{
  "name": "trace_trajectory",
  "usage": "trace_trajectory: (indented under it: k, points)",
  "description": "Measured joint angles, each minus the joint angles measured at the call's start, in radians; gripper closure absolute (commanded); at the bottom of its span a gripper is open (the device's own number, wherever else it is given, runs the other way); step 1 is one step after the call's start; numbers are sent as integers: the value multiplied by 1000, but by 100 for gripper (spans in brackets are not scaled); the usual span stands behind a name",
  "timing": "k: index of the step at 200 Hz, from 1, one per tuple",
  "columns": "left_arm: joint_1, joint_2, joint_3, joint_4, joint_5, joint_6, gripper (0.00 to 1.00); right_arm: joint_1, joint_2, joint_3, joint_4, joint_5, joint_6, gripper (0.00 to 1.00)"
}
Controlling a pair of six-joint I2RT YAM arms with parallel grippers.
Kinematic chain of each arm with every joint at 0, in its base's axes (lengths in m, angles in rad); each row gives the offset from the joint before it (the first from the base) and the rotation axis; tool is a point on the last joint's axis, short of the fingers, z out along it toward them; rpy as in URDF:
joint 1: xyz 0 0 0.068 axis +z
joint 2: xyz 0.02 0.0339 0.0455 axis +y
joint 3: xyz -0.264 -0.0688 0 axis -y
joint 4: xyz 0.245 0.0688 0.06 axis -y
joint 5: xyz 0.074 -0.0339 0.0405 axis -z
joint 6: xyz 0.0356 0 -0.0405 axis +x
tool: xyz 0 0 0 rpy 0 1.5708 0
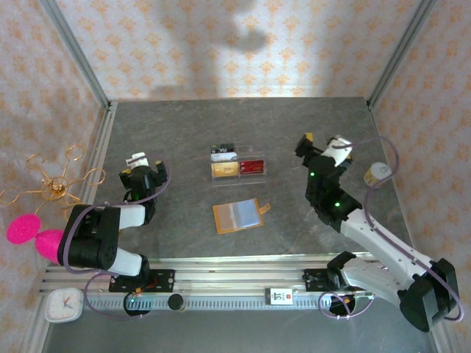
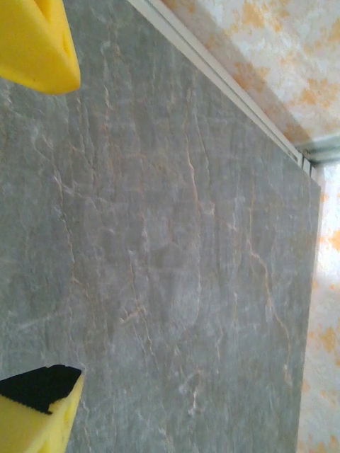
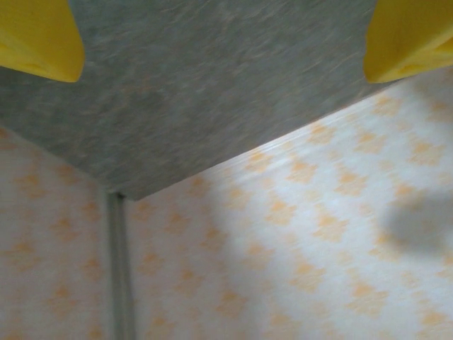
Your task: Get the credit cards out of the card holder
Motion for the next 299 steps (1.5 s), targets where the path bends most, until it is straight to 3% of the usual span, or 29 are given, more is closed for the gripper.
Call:
trace_trajectory:
  k: [46, 73, 104, 133, 172, 198, 299]
  points:
    - [24, -44, -57, 167, 123, 21, 0, -291, -40, -211, 155, -66, -92, 0]
    - [34, -66, -105, 233, 166, 20, 0, -397, 74, -282, 282, -166, -124, 0]
    - [34, 49, -190, 479, 153, 17, 0, -406, 224, -331, 465, -256, -147, 0]
    - [33, 76, -190, 489, 147, 16, 1, -407, 332, -375, 615, -314, -161, 0]
    - [-12, 74, -189, 544, 11, 13, 1, -408, 458, -410, 826, -376, -179, 0]
    - [-24, 75, -187, 547, -17, 17, 1, -410, 569, -415, 946, -409, -189, 0]
    - [-24, 75, -180, 546, -32, 18, 1, -430, 591, -428, 1030, -428, -186, 0]
